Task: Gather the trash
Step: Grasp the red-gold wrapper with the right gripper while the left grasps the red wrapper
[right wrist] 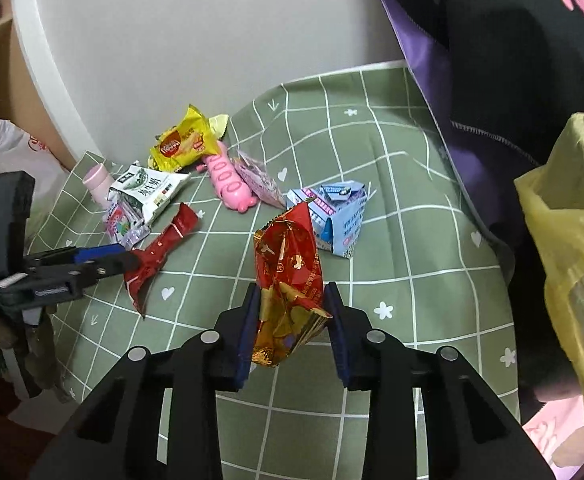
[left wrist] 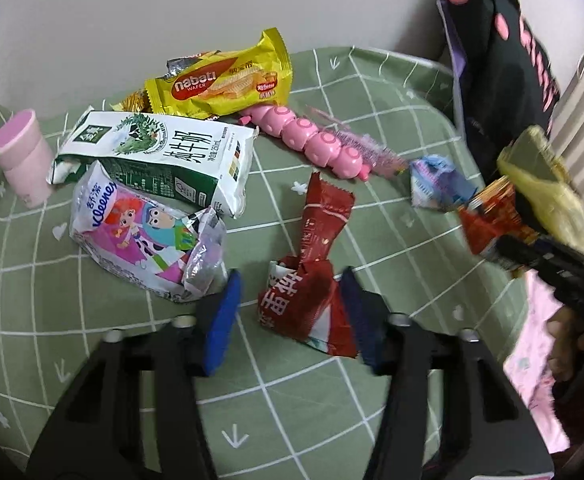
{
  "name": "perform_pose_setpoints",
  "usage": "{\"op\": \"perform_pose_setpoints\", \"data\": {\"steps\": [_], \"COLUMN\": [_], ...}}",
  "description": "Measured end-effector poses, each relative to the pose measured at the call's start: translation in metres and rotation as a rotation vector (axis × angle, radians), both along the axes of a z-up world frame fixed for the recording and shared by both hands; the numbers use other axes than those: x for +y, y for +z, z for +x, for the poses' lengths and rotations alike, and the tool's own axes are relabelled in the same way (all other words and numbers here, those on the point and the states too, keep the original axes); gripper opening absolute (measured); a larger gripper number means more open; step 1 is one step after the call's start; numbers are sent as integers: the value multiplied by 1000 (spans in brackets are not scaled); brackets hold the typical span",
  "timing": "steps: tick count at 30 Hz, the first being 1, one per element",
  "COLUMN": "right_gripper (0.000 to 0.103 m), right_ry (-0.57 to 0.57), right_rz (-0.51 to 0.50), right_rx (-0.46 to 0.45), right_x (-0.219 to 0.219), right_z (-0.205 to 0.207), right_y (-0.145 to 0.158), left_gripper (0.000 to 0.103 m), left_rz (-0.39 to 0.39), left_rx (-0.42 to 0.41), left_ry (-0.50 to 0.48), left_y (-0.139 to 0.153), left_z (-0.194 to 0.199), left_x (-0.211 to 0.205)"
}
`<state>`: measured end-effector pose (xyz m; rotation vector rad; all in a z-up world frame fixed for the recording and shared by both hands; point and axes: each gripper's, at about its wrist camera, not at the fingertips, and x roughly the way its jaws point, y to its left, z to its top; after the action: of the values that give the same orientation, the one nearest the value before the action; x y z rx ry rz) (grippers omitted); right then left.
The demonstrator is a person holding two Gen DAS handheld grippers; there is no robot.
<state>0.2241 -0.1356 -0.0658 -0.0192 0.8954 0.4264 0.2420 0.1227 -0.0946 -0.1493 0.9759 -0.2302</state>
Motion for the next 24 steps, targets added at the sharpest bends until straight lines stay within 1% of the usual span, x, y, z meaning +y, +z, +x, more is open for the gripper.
{"op": "perform_pose_setpoints", "data": {"steps": [3, 4, 6, 9, 11, 13, 15, 16, 17, 18, 19, 21, 24], "right_gripper": [31, 31, 31, 31, 31, 31, 31, 31, 31, 31, 31, 31, 31], "right_ry": [-9, -12, -25, -47, -65, -83, -106, -112, -120, -128, -133, -148, -160], "right_rz": [-21, -27, -28, -26, -29, -31, -32, -33, -36, -40, -41, -33, -23], "right_rx": [-16, -19, -27, -54, -81, -107, -130, -133, -139, -143, -143, -134, -110], "right_x": [-1, -1, -5, -12, -18, -23, -30, -31, -34, -35, -37, -41, -43], "right_z": [-5, -7, -11, -16, -20, -23, -28, -29, -31, -33, -34, -35, -33], "right_y": [4, 4, 8, 18, 30, 40, 51, 53, 55, 56, 56, 53, 45], "left_gripper": [30, 22, 17, 7, 7, 7, 7, 9, 13, 24, 29, 31, 33], "left_rz": [-15, -13, -13, -42, -31, -39, -69, -93, -95, -88, -77, -70, -41], "left_rx": [8, 1, -22, -85, -127, -156, -168, -165, -153, -145, -130, -109, -100], "left_ry": [2, -5, -15, -41, -61, -95, -122, -130, -128, -119, -100, -66, -18], "left_y": [-1, 0, 6, 28, 40, 49, 51, 48, 43, 38, 32, 23, 12], "left_z": [3, 4, 4, 6, 7, 12, 16, 18, 21, 21, 21, 22, 18], "left_x": [-2, -4, -7, -14, -20, -25, -26, -25, -24, -25, -23, -21, -16]}}
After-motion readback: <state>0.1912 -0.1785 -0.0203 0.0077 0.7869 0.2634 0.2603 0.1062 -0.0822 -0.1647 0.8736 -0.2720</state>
